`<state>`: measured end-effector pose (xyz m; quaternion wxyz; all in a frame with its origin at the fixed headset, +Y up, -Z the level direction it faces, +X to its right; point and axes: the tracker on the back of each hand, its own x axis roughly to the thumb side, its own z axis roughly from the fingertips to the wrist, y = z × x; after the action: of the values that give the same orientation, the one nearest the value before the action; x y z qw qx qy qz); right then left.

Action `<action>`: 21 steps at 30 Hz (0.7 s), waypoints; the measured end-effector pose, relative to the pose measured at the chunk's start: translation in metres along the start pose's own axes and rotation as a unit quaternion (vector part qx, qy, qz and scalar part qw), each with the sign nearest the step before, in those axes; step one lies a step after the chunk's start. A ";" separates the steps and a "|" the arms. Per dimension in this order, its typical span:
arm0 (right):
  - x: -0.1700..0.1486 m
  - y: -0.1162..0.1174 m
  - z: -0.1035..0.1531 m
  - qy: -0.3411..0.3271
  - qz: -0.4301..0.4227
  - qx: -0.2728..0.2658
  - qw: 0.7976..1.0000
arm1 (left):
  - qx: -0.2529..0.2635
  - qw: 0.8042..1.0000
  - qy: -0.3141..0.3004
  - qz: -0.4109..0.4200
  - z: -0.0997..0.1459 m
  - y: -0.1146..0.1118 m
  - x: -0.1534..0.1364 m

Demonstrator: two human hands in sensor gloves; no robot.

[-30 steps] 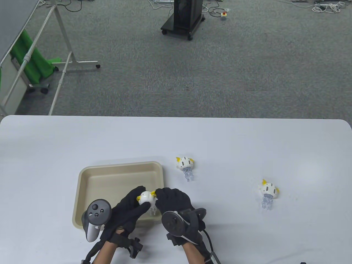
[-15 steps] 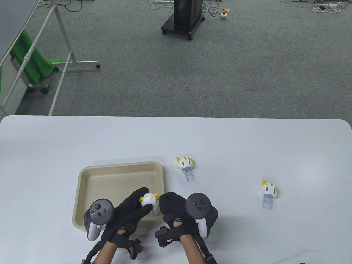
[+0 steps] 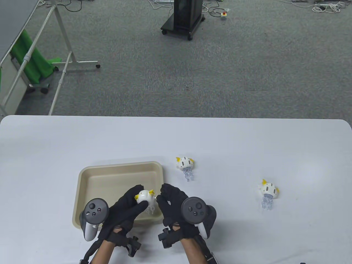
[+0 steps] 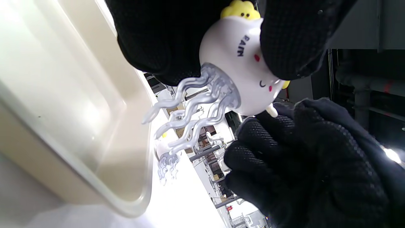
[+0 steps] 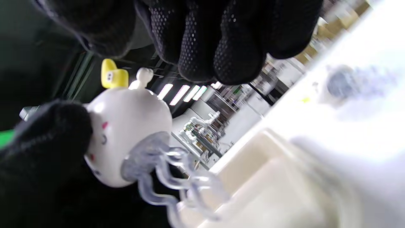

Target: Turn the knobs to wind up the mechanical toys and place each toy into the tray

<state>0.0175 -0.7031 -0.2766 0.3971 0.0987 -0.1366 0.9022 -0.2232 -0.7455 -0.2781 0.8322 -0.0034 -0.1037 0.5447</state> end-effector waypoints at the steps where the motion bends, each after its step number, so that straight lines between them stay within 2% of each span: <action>1: 0.006 0.001 0.002 -0.027 0.041 -0.007 0.999 | 0.000 1.000 0.001 0.004 0.000 0.000 0.000; 4: 0.020 0.009 0.007 -0.093 0.163 -0.011 0.982 | 0.000 1.000 0.002 0.007 0.000 0.001 0.000; 7: 0.027 0.017 0.013 -0.127 0.238 -0.028 0.962 | 0.000 1.000 0.000 0.003 0.000 0.001 -0.001; 10: 0.029 0.020 0.014 -0.135 0.259 -0.042 0.955 | -0.002 1.000 0.001 0.002 0.000 0.000 -0.001; 21: 0.028 0.012 0.014 -0.145 0.247 -0.050 0.957 | -0.009 1.000 0.001 0.012 0.000 -0.002 -0.001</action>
<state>-0.0091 -0.6965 -0.2575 0.1420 0.1713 -0.2574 0.9403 -0.2219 -0.7475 -0.2778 0.8255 -0.0126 -0.1071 0.5541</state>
